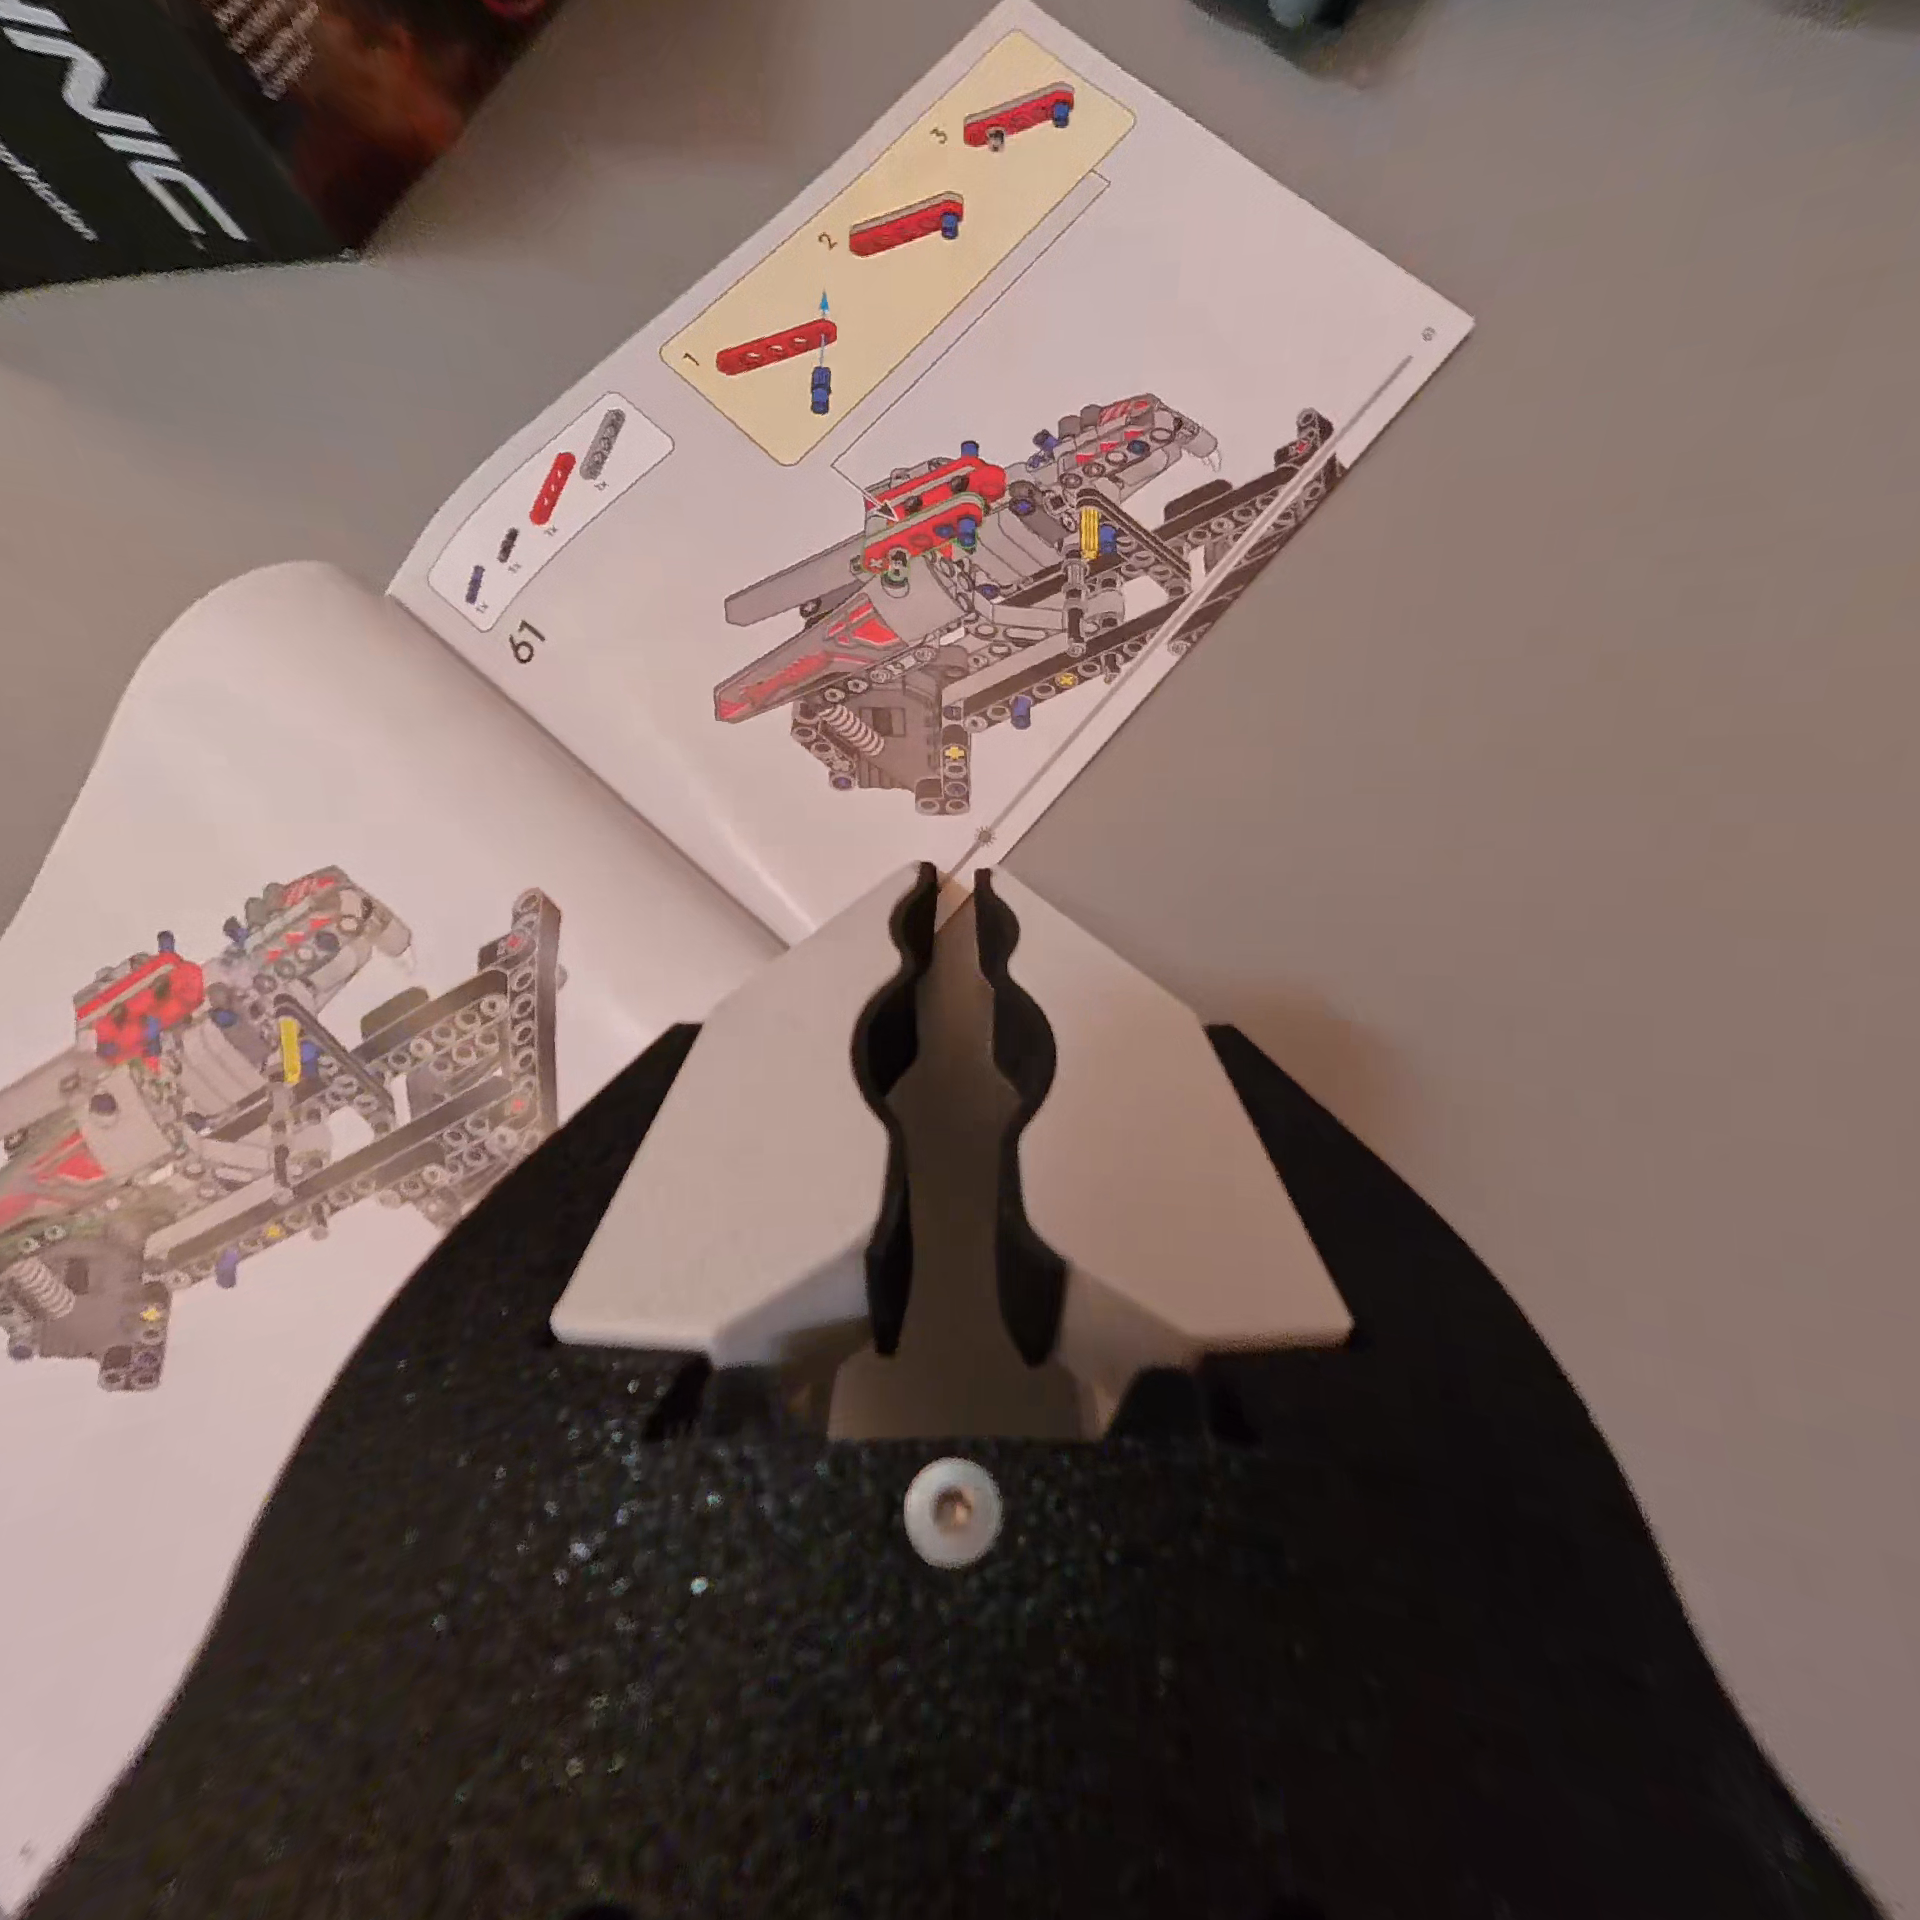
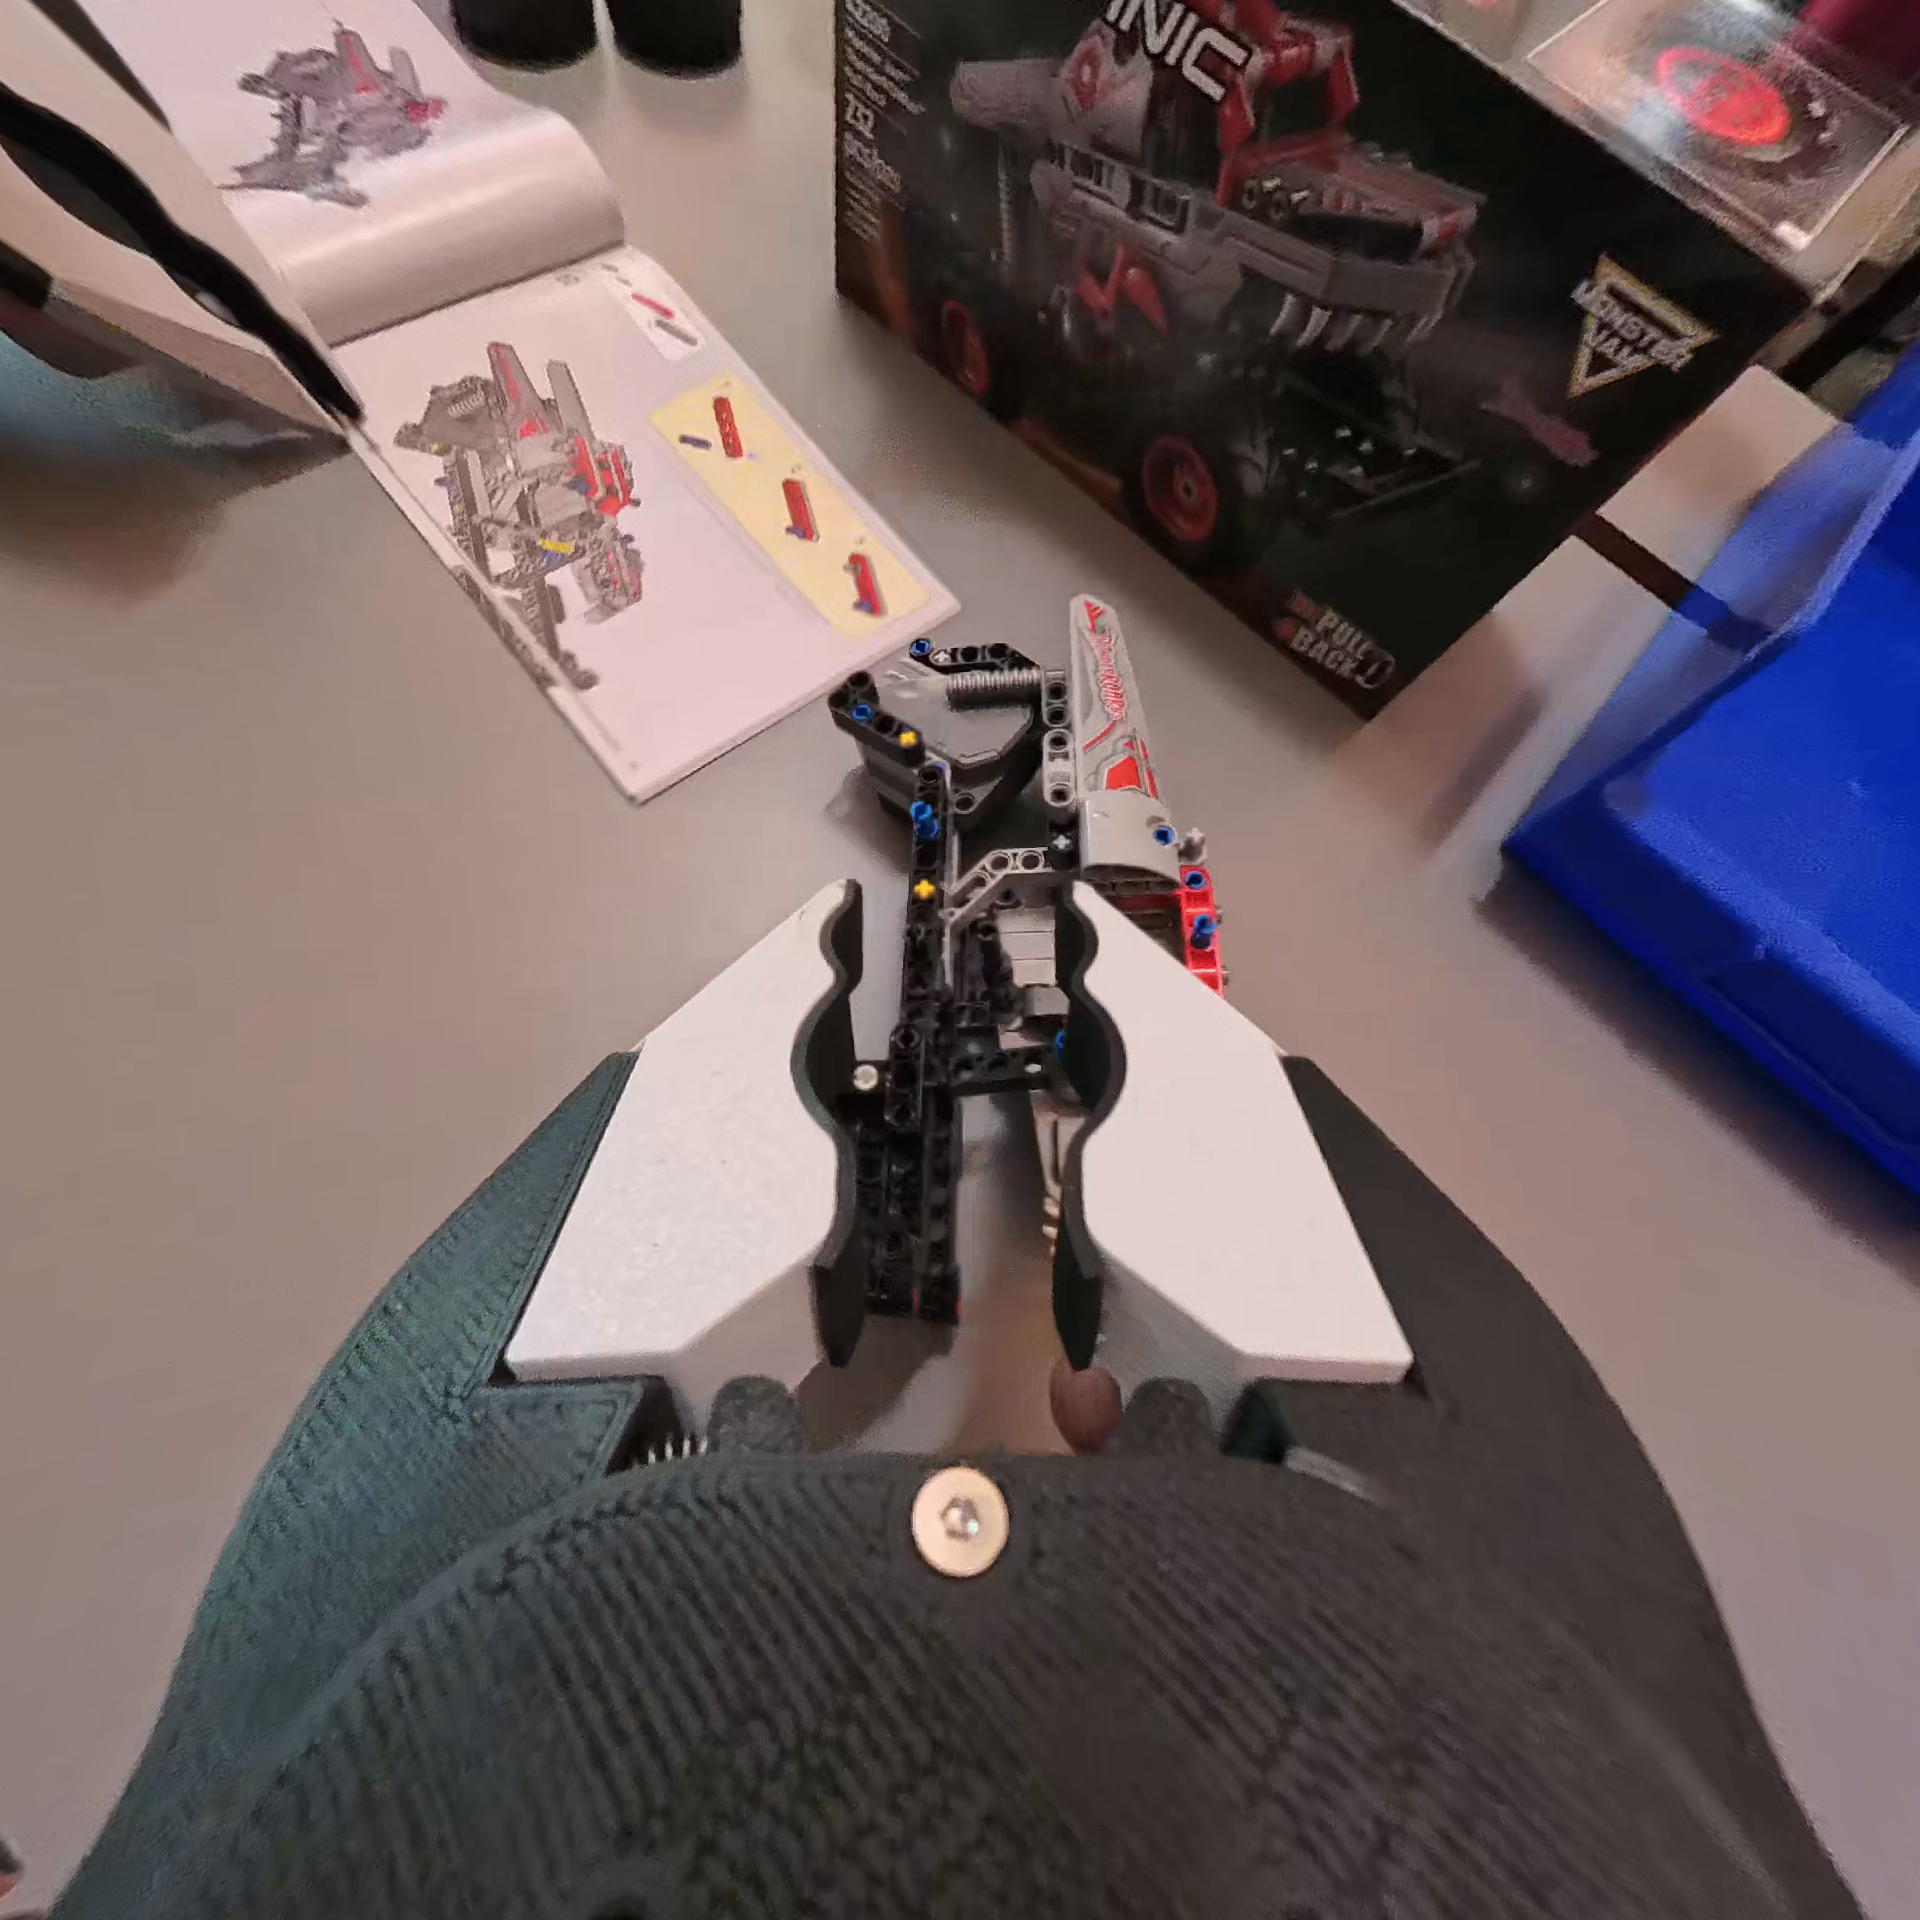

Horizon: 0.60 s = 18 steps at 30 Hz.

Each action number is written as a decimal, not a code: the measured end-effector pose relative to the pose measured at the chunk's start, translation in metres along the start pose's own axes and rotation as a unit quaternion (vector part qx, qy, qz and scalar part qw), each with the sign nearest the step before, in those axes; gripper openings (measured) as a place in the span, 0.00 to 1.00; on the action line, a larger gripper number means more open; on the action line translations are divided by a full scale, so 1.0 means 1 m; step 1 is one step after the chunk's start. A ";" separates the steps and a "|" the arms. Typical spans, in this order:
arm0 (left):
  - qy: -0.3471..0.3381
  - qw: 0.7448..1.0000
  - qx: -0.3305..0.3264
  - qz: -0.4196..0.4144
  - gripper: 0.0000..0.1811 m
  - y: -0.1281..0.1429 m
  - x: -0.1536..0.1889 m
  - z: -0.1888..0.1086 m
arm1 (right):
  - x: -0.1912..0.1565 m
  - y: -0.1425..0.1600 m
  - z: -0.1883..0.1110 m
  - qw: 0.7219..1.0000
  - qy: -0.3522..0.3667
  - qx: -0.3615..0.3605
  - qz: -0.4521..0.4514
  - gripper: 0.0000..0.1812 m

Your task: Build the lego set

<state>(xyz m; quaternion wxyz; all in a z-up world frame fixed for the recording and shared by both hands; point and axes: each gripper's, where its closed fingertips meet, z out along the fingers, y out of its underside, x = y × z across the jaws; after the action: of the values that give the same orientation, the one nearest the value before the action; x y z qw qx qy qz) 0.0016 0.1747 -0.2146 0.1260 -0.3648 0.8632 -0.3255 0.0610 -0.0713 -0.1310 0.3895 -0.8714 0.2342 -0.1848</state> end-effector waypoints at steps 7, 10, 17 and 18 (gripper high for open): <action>0.007 0.991 0.129 0.034 0.10 -0.002 0.025 -0.036 | -0.029 -0.033 -0.018 0.998 0.021 0.042 -0.050 0.20; -0.001 0.988 0.149 0.034 0.09 0.005 0.027 -0.053 | -0.081 -0.045 0.000 0.993 -0.045 0.058 -0.092 0.18; -0.053 0.979 0.195 -0.019 0.08 0.018 -0.016 -0.132 | -0.131 -0.014 0.082 0.985 -0.114 -0.052 -0.115 0.14; -0.071 0.978 0.194 -0.025 0.08 0.024 -0.028 -0.146 | -0.131 -0.012 0.088 0.985 -0.114 -0.062 -0.110 0.12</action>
<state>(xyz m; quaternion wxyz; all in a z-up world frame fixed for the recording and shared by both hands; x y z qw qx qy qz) -0.0585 0.2756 -0.1197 0.2472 -0.3771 0.7630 -0.4632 0.0010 0.0607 -0.1952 0.3362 -0.9297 0.1015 -0.1108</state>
